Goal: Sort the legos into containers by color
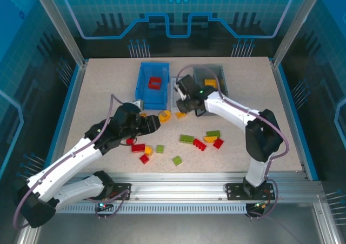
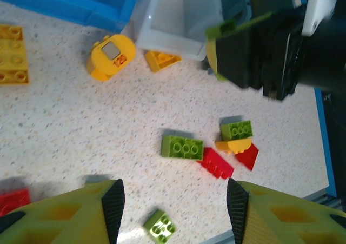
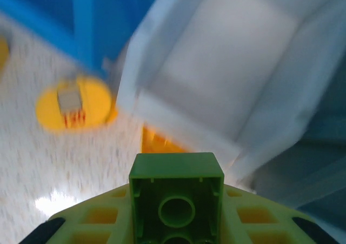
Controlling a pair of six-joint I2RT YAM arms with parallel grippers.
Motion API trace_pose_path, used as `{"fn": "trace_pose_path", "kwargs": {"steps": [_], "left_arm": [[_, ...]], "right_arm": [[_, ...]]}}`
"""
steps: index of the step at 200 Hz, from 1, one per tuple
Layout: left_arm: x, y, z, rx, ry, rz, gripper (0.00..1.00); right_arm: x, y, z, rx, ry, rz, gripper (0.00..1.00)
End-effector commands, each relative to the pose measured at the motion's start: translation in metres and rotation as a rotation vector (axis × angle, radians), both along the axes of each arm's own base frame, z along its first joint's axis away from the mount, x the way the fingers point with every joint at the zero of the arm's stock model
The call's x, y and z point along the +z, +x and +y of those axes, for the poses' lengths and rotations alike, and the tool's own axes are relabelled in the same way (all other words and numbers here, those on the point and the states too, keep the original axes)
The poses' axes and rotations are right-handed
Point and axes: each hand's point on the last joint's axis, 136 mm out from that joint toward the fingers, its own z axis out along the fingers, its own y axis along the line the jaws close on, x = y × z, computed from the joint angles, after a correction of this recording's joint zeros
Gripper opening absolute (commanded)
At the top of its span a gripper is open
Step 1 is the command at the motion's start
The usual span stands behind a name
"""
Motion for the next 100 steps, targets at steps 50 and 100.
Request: {"fn": "trace_pose_path", "kwargs": {"steps": [50,100], "left_arm": [[0.033,0.043,-0.032,-0.034,0.002,-0.123,0.56],[0.015,0.040,-0.041,-0.050,0.010,-0.085,0.56]], "right_arm": [[-0.035,0.105,0.009,-0.307,0.175,0.122,0.27],[-0.056,0.133,0.017,-0.330,0.195,0.195,0.54]]}}
